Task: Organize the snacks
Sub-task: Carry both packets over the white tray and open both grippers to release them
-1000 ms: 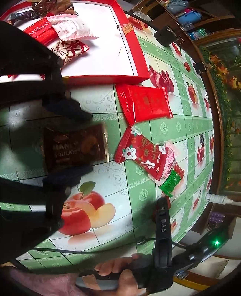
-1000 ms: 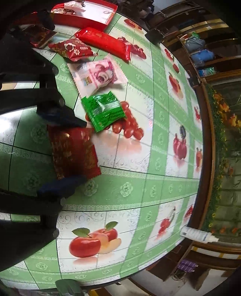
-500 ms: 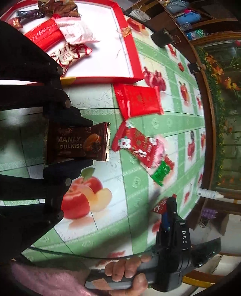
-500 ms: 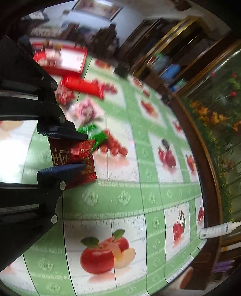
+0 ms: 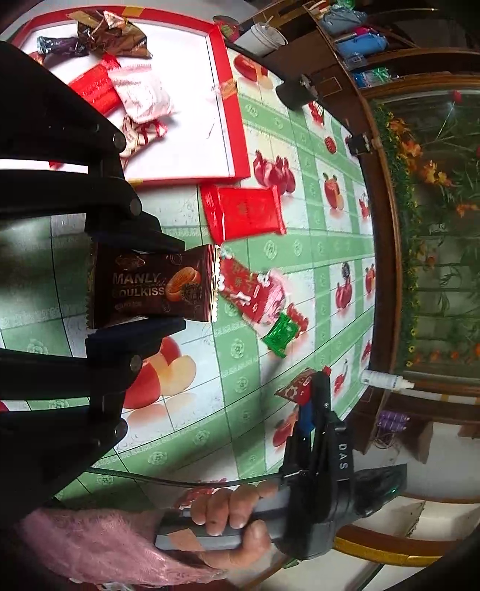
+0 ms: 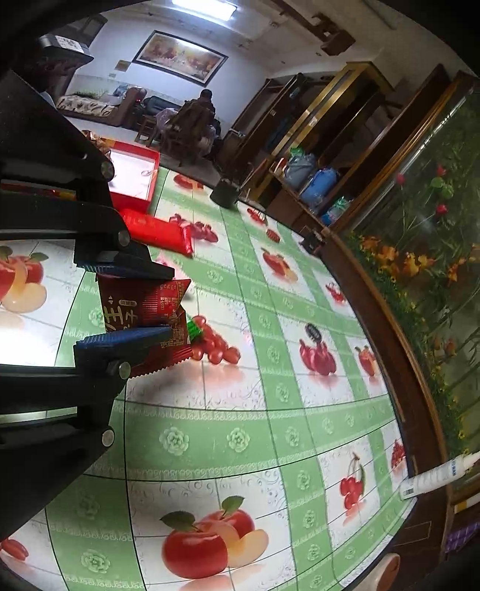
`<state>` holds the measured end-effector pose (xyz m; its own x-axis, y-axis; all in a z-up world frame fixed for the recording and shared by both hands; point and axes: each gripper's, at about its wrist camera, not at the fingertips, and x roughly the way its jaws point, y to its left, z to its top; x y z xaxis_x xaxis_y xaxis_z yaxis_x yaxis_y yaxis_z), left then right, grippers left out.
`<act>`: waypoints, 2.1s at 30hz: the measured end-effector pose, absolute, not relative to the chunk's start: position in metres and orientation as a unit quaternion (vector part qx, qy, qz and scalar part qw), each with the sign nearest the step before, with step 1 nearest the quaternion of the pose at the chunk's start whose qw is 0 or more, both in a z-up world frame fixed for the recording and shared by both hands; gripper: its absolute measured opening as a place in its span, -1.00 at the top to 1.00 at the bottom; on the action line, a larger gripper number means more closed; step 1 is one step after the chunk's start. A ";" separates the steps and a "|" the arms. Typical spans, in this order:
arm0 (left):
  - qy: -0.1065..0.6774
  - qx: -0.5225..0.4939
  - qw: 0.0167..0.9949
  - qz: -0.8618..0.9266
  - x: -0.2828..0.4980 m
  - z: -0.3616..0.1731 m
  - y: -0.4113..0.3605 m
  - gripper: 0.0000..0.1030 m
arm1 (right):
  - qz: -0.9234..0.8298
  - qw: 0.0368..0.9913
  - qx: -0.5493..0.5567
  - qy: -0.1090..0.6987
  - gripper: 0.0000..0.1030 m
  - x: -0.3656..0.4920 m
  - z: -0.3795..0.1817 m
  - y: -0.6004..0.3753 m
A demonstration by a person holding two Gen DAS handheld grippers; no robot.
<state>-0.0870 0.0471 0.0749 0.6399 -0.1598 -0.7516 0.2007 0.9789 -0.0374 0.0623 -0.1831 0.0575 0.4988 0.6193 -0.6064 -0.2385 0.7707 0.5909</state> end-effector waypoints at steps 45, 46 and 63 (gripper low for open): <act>0.376 -0.070 0.918 0.102 -0.136 0.069 0.247 0.38 | 0.490 0.790 0.058 0.364 0.51 -0.054 0.051 0.095; 0.378 -0.072 0.917 0.103 -0.136 0.066 0.248 0.38 | 0.490 0.788 0.051 0.370 0.51 -0.055 0.048 0.098; 0.375 -0.038 0.915 0.144 -0.137 0.070 0.243 -0.21 | 0.490 0.793 0.051 0.357 0.03 -0.051 0.059 0.073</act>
<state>-0.1370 0.2432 0.0701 0.6773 0.2348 -0.6972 -0.2913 0.9559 0.0389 -0.0505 0.0728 0.0587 0.2638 0.8148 -0.5162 -0.7414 0.5137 0.4319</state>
